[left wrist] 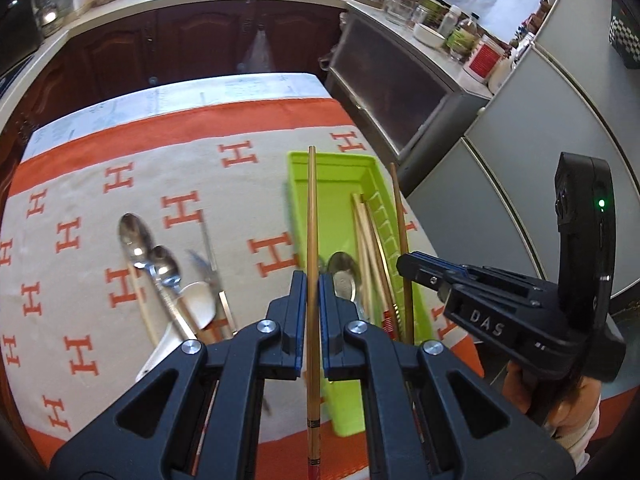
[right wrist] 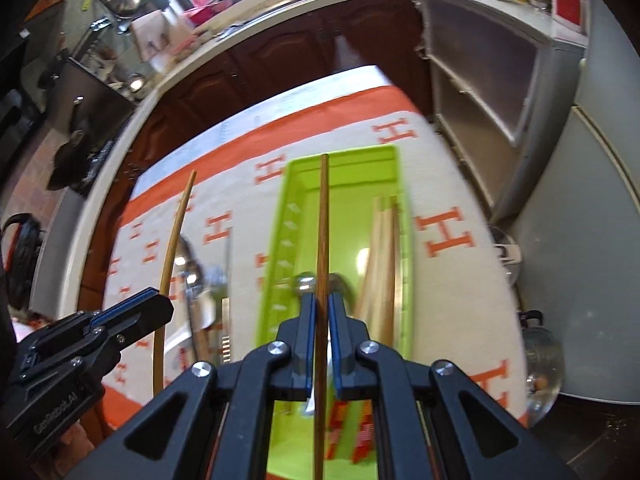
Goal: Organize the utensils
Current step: 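Carry both wooden chopsticks into the green tray and open both tools, then move both open tools back over the remaining utensils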
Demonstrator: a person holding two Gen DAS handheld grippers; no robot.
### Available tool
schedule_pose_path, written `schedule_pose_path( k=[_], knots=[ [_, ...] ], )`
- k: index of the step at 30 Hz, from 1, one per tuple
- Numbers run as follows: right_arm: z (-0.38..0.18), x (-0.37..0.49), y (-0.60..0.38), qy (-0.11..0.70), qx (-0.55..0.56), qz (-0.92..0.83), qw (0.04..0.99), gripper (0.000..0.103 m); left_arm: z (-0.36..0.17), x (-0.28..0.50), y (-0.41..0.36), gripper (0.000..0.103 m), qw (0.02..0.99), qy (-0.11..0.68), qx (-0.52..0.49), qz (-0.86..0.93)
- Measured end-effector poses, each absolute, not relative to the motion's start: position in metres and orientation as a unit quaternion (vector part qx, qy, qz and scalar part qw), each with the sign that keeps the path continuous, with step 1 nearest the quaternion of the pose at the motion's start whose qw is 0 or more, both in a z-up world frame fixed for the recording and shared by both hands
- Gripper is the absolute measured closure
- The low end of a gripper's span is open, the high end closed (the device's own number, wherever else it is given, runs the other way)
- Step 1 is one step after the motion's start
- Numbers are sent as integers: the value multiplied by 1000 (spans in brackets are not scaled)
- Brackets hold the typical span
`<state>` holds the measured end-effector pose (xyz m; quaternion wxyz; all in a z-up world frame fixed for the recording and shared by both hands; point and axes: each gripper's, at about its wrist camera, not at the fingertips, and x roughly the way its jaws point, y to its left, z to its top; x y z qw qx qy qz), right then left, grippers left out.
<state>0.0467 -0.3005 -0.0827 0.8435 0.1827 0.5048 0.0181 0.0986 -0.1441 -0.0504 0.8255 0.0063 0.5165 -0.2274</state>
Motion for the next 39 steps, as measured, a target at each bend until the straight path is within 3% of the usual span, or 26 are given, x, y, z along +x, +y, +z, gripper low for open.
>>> schedule_pose_path(
  k=[14,39],
  knots=[
    [-106,77,-314,526,168,-14,834,96,-102,136,-188,99,801,555,3,-224],
    [-102,40,-294,527,201,27,825,96,-96,102,-116,96,816,555,39,-157]
  ],
)
